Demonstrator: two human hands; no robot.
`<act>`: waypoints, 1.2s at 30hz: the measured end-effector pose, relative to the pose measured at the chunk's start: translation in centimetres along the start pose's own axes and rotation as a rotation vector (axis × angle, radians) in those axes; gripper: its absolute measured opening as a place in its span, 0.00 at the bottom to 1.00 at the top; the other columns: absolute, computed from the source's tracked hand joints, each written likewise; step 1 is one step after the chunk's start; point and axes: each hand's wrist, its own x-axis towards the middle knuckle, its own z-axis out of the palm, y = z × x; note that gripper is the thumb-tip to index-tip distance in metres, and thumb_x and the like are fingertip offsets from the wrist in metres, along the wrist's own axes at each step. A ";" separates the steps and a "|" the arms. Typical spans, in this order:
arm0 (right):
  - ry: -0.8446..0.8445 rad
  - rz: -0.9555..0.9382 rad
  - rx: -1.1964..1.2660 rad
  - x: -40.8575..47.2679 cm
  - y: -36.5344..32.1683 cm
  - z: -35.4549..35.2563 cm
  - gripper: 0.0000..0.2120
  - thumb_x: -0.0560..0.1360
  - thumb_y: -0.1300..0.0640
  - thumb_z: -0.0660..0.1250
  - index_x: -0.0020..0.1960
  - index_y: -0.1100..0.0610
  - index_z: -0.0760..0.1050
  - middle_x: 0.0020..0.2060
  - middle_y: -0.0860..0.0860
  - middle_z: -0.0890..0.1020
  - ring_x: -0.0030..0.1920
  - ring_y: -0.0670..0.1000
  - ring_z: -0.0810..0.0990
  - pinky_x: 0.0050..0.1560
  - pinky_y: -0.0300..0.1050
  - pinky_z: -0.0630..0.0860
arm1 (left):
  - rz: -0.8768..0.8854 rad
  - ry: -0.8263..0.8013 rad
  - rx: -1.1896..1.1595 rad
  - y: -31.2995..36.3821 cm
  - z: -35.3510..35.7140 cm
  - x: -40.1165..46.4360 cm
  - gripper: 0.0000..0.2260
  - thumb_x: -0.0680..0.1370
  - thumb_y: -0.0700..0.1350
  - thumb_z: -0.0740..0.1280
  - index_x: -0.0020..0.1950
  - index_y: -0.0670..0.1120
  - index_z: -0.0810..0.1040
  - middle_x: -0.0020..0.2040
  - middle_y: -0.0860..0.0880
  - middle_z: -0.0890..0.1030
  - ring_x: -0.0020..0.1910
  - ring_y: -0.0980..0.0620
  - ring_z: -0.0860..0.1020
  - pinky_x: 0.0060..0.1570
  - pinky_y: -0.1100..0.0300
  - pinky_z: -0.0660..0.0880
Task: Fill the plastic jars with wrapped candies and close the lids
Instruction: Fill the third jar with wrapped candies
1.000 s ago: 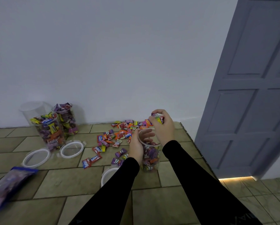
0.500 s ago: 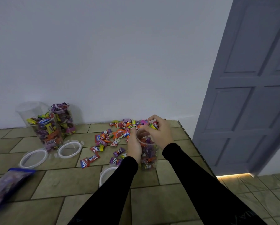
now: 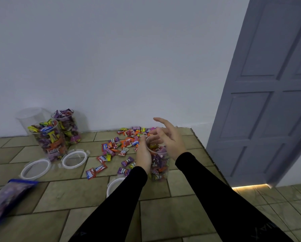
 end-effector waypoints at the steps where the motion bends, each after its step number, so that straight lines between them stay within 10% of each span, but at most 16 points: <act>1: 0.022 -0.011 0.008 0.0 -0.2 -0.1 0.12 0.81 0.61 0.58 0.63 0.55 0.73 0.42 0.55 0.83 0.40 0.48 0.83 0.41 0.38 0.78 | -0.018 -0.008 -0.004 -0.1 -0.1 0.1 0.29 0.84 0.54 0.47 0.52 0.37 0.82 0.49 0.37 0.83 0.49 0.44 0.82 0.54 0.53 0.78; 9: 0.395 0.070 0.060 1.6 2.2 -2.0 0.14 0.83 0.57 0.53 0.50 0.59 0.76 0.34 0.51 0.78 0.34 0.46 0.76 0.37 0.38 0.70 | -0.066 -0.100 0.139 0.9 -2.0 -0.3 0.27 0.84 0.56 0.48 0.55 0.42 0.83 0.47 0.50 0.86 0.46 0.56 0.83 0.44 0.63 0.78; 20: 0.067 0.419 -0.218 3.4 10.6 -2.5 0.11 0.78 0.64 0.63 0.42 0.50 0.73 0.36 0.49 0.77 0.37 0.48 0.74 0.39 0.40 0.72 | 0.130 0.084 0.865 -0.5 -6.6 3.7 0.06 0.79 0.50 0.64 0.53 0.52 0.78 0.55 0.52 0.78 0.55 0.51 0.76 0.58 0.50 0.75; 27: -0.150 0.341 -0.542 6.8 12.8 -1.4 0.04 0.74 0.59 0.68 0.48 0.57 0.76 0.48 0.54 0.77 0.45 0.49 0.74 0.47 0.42 0.72 | 0.129 0.089 1.346 -0.2 -7.0 6.9 0.16 0.80 0.54 0.61 0.67 0.53 0.72 0.68 0.47 0.66 0.68 0.46 0.61 0.67 0.52 0.60; 36: -0.115 0.263 -0.995 11.8 16.7 0.0 0.18 0.77 0.46 0.61 0.64 0.52 0.71 0.65 0.54 0.66 0.67 0.54 0.64 0.67 0.50 0.65 | 0.106 0.183 1.533 -0.9 -7.4 14.1 0.25 0.80 0.61 0.55 0.74 0.52 0.63 0.77 0.43 0.56 0.75 0.41 0.53 0.71 0.42 0.53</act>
